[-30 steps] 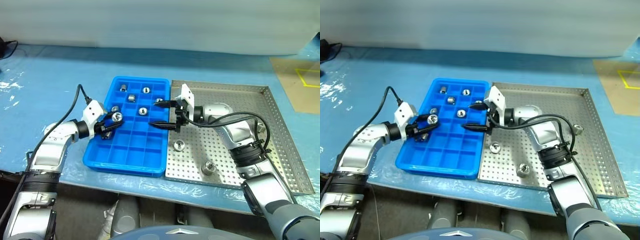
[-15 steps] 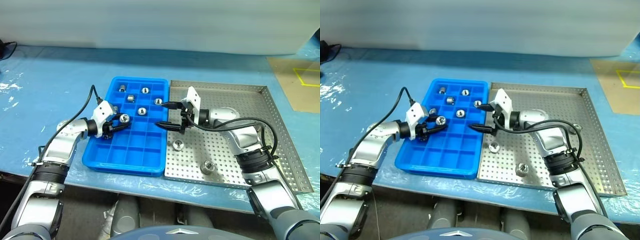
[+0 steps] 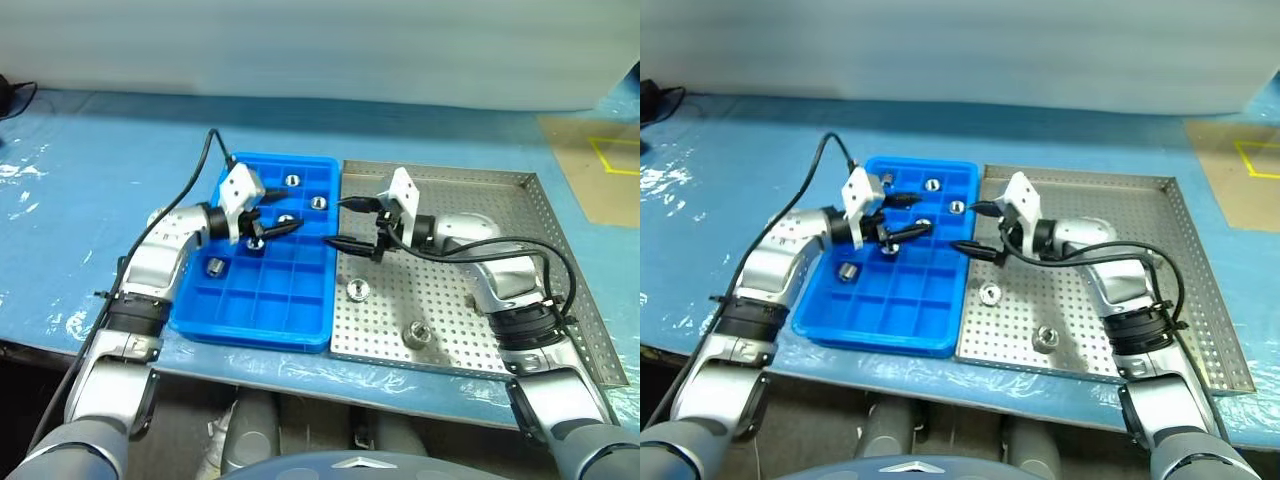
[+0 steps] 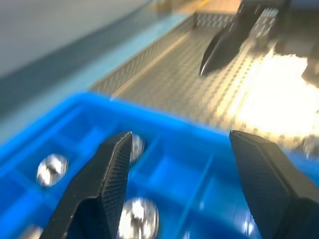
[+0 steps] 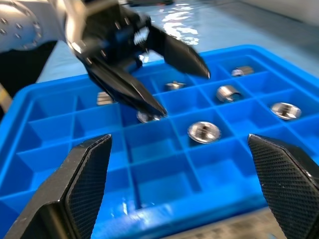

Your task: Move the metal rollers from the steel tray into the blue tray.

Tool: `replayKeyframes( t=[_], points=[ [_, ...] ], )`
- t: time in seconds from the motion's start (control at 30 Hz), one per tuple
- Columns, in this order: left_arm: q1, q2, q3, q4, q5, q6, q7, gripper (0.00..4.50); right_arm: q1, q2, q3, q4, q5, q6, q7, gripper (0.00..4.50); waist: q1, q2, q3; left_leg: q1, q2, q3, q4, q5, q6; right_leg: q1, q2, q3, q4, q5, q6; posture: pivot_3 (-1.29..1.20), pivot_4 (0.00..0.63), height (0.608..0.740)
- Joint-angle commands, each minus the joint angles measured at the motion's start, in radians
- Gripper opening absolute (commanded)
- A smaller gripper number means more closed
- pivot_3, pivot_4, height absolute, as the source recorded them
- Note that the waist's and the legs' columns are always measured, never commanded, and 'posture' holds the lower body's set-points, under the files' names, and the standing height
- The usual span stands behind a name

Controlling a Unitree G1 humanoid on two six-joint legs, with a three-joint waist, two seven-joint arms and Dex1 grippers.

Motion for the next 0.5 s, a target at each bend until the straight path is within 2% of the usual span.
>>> replayKeyframes(
  t=[0.03,0.23,0.5],
  points=[
    [-0.079,-0.02,-0.023,0.03,-0.023,0.012,-0.047,3.29,0.033,-0.042,-0.077,-0.071,0.027,0.018,-0.023,4.5,-0.013,0.0,0.0,0.0,0.0,0.0,-0.001,0.0,0.0,0.0,0.0,0.0,-0.001,0.0,0.0,-0.15,0.15,0.74],
    [-0.286,-0.124,-0.122,0.248,0.017,-0.051,-0.18,3.29,0.189,-0.121,-0.231,-0.215,0.05,0.083,-0.125,4.5,-0.033,0.0,0.0,0.0,-0.001,0.002,0.0,-0.001,0.002,0.0,0.0,0.002,-0.002,0.0,0.0,-0.32,0.15,0.74],
    [-0.521,-0.383,-0.164,0.773,0.174,-0.367,-0.075,3.29,0.378,-0.13,-0.451,-0.412,0.083,0.145,-0.296,4.5,-0.096,0.0,0.0,0.0,-0.002,0.008,0.003,-0.005,0.01,0.001,0.0,0.003,-0.004,0.001,0.002,-0.53,0.15,0.74]
  ],
)
